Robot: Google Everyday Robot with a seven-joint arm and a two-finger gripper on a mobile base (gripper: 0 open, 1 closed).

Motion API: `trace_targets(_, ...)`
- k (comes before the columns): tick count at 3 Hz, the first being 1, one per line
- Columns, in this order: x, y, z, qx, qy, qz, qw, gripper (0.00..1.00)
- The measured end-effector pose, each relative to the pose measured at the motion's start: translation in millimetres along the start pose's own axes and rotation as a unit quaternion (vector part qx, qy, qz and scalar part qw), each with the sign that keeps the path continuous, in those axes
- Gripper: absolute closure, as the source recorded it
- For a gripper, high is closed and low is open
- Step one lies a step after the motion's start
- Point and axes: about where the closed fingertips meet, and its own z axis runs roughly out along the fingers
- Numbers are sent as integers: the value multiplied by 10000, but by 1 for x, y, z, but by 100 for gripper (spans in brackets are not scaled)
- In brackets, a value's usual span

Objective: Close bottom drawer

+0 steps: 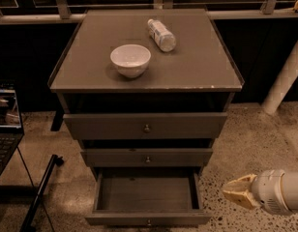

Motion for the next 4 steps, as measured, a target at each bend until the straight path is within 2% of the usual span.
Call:
trace_targets(1, 0, 0, 0, 0, 0, 0, 10000, 100)
trace_targets(2, 9, -1, 11, -59, -206, 69, 9997, 100)
trace_targets(3, 40, -4, 53, -27, -895, 369, 9953, 100)
trace_targets(4, 73, -19, 102, 300, -1395, 688, 9874, 100)
